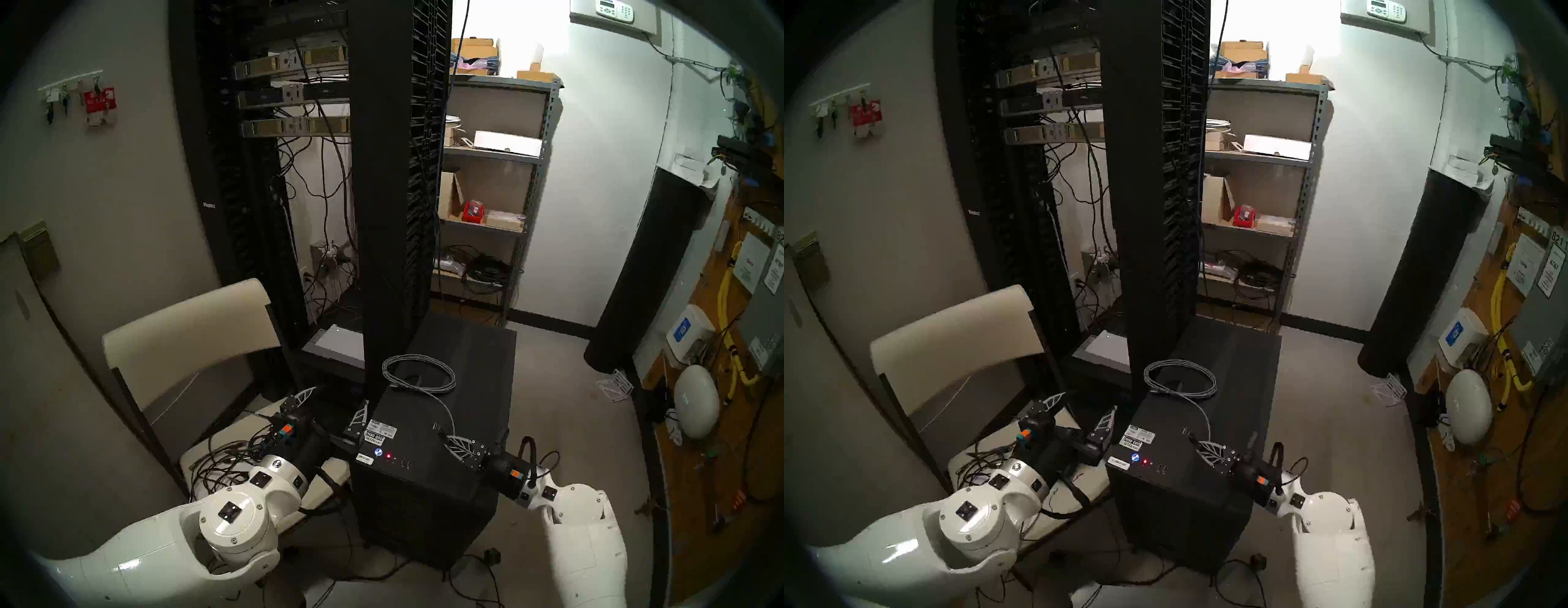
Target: Insert the cable into the workstation's USB slot
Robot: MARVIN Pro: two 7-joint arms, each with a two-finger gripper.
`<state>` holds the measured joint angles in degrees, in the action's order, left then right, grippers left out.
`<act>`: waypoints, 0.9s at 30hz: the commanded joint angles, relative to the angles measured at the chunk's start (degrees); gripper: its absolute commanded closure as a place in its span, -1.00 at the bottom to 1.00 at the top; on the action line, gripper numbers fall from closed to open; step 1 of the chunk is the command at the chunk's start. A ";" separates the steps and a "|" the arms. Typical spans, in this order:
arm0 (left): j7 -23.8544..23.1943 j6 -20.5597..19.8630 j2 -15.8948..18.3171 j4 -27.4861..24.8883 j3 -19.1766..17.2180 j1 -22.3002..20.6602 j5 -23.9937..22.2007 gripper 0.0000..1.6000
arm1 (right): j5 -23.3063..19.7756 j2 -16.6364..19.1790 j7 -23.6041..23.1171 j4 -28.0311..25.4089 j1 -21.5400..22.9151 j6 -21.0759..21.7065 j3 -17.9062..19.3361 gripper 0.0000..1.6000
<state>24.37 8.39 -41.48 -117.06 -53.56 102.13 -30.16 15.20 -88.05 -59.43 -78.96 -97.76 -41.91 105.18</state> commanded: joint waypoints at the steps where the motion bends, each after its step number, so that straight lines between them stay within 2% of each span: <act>1: 0.11 0.11 0.02 -0.88 -0.23 -0.07 -0.06 -1.00 | -1.42 -0.38 -0.16 -1.44 0.14 -0.03 0.12 1.00; 8: 0.11 0.11 0.02 -0.88 -0.23 -0.07 -0.06 -1.00 | -0.53 -0.45 -0.89 -1.70 0.53 1.87 0.72 1.00; 9: 0.11 0.12 0.02 -0.87 -0.23 -0.07 -0.06 -1.00 | 0.94 -0.60 -0.48 -2.38 0.53 3.27 0.92 1.00; 13: 0.10 0.13 0.01 -0.86 -0.22 -0.08 -0.05 -1.00 | 1.84 -0.19 -1.78 -3.69 1.20 7.45 0.75 1.00; 14: 0.10 0.13 0.01 -0.85 -0.22 -0.09 -0.05 -1.00 | 3.73 -0.18 -1.32 -4.44 1.28 8.47 0.70 1.00; 20: 0.09 0.14 0.00 -0.83 -0.21 -0.10 -0.04 -1.00 | 7.38 0.62 -3.12 -6.09 2.77 14.42 -0.10 1.00; 27: 0.09 0.14 0.00 -0.83 -0.21 -0.10 -0.04 -1.00 | 13.56 1.70 -5.18 -7.52 4.64 21.15 -1.78 1.00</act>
<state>24.37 8.39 -41.48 -117.06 -53.56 102.13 -30.16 25.34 -87.32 -63.33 -83.97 -96.00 -25.82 104.77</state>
